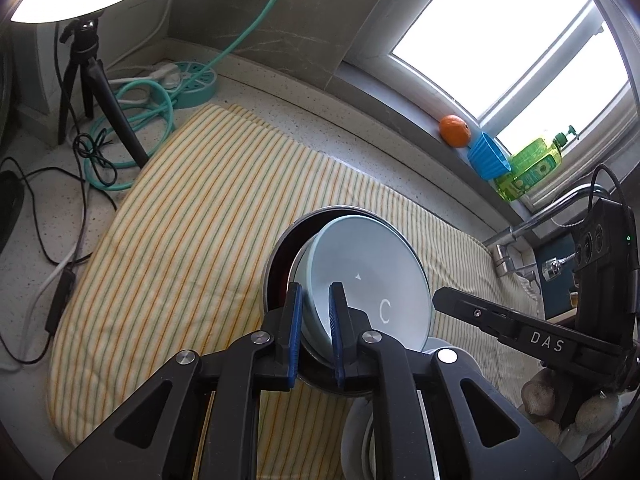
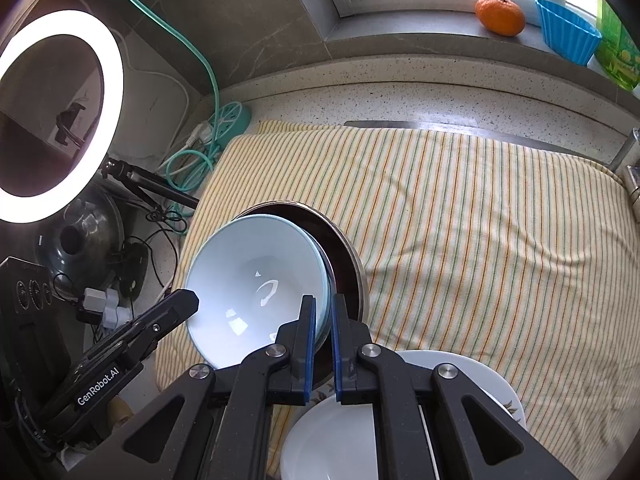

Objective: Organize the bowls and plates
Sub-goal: 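Lower the white bowl into the steel bowls with both grippers, then lift the nested bowl set with both grippers and carry it toward the plate stack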

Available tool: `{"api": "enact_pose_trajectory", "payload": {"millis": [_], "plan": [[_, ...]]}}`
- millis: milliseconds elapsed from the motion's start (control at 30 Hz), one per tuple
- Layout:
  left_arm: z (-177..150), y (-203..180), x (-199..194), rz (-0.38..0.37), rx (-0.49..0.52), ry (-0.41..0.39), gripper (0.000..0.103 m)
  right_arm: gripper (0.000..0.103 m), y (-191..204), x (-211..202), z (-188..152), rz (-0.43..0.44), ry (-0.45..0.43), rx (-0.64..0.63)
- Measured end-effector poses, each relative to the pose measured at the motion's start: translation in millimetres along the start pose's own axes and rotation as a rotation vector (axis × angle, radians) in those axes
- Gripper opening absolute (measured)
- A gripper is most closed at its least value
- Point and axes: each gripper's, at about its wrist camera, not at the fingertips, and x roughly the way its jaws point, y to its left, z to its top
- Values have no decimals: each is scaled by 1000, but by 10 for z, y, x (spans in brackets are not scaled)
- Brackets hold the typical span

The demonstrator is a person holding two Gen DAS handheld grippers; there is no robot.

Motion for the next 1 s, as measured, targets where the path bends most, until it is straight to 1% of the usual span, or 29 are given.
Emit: {"api": "enact_pose_trajectory", "payload": {"millis": [133, 267, 433, 533, 667, 833, 1000], "plan": [[-4, -9, -36, 0, 4, -4, 12, 8, 5, -69, -8, 6, -16, -2], [-19, -15, -84, 8, 14, -12, 12, 11, -19, -137, -25, 19, -36, 10], [-25, 31, -159, 7, 10, -23, 12, 11, -68, -205, -48, 31, -51, 27], [-23, 114, -207, 5, 1, -25, 12, 11, -108, -261, -60, 38, -66, 40], [-33, 299, -247, 7, -38, -21, 12, 11, -197, -318, -77, 33, -82, 59], [-36, 467, -175, 4, -75, 8, 12, 11, -312, -275, -69, 37, -68, 86], [-31, 458, -103, -13, -77, 28, 12, 11, -325, -165, -50, 51, -45, 89]]}}
